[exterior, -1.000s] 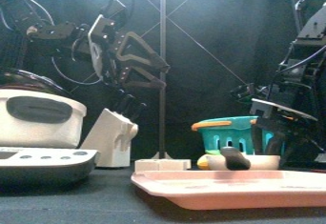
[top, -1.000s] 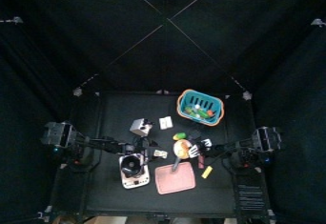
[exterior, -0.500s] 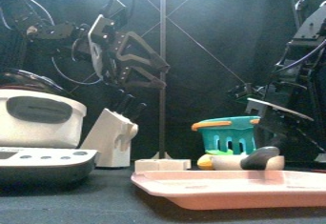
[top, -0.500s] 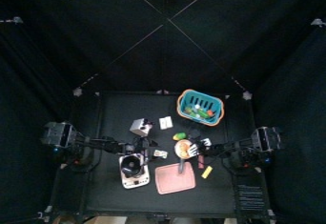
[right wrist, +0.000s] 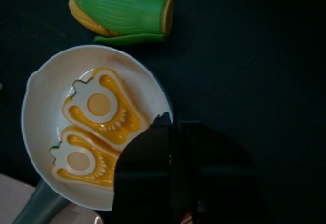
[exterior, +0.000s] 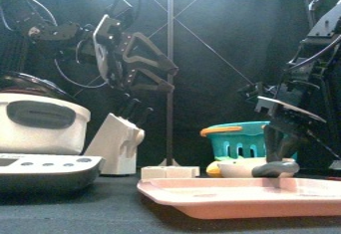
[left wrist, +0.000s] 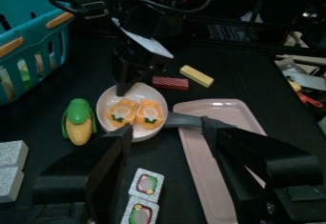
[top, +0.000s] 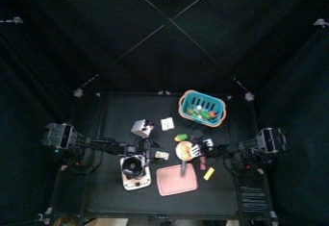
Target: Grab pan
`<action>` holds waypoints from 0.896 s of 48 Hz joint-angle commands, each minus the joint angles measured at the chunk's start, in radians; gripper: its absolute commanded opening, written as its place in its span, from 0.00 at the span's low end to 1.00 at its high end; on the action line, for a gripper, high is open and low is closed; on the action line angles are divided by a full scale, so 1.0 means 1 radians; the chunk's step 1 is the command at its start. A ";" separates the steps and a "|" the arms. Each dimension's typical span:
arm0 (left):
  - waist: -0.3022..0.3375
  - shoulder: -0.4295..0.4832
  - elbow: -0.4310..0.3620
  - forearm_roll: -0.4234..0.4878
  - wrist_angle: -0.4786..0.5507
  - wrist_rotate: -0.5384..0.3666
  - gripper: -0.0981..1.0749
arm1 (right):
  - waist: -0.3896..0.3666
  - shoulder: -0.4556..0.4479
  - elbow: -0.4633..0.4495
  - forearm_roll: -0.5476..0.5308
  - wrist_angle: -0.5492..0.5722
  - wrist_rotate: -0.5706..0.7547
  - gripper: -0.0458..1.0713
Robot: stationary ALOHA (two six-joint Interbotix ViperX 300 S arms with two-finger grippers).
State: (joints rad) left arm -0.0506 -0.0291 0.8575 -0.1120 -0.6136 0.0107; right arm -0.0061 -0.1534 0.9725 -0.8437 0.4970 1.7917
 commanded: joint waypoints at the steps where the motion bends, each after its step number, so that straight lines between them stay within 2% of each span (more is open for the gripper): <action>1: -0.002 -0.006 -0.025 0.002 -0.005 0.002 0.88 | -0.011 -0.037 -0.005 0.002 0.003 -0.003 0.31; 20: -0.002 -0.006 -0.020 0.002 -0.005 0.002 0.88 | -0.057 -0.086 0.008 -0.003 0.003 -0.002 0.31; 43: -0.002 -0.005 -0.021 0.002 -0.005 0.002 0.88 | -0.061 -0.100 0.018 0.002 0.003 -0.002 0.31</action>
